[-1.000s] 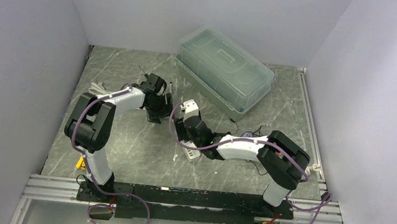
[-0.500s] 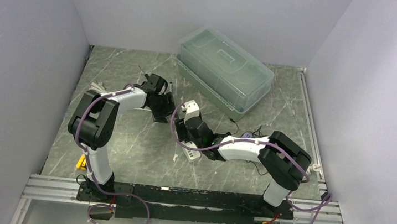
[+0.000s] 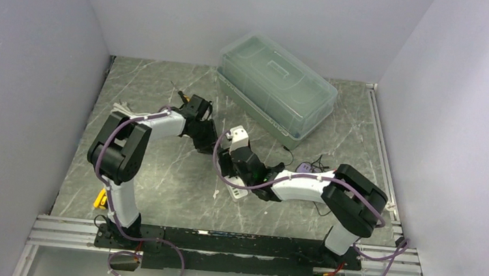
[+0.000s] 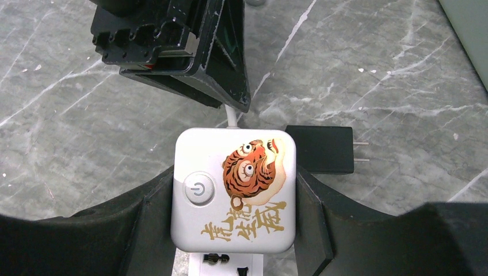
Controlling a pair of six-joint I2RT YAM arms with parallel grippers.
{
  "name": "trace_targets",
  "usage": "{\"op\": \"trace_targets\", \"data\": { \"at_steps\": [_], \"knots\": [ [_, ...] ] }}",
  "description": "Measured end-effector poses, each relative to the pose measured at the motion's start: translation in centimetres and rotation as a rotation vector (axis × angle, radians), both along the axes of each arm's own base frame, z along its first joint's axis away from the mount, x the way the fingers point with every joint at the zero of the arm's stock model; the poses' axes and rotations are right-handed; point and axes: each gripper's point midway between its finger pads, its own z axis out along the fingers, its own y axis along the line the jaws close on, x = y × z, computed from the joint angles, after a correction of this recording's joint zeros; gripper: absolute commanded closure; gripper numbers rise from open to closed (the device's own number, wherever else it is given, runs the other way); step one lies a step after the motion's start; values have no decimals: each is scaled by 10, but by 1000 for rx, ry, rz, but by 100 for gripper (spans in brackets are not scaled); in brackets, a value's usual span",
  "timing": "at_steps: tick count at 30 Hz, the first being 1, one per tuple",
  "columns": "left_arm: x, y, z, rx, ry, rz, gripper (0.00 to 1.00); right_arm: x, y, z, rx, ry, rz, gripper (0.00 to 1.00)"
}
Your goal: Pull the plug off the socket
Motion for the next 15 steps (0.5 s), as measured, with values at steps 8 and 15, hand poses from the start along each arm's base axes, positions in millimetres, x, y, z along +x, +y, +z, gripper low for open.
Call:
{"op": "trace_targets", "data": {
  "at_steps": [8, 15],
  "knots": [
    [-3, 1, -3, 2, 16, 15, 86, -2, 1, 0, 3, 1, 1, 100],
    [-4, -1, -3, -1, 17, 15, 100, -5, 3, 0, 3, 2, 8, 100]
  ]
}}
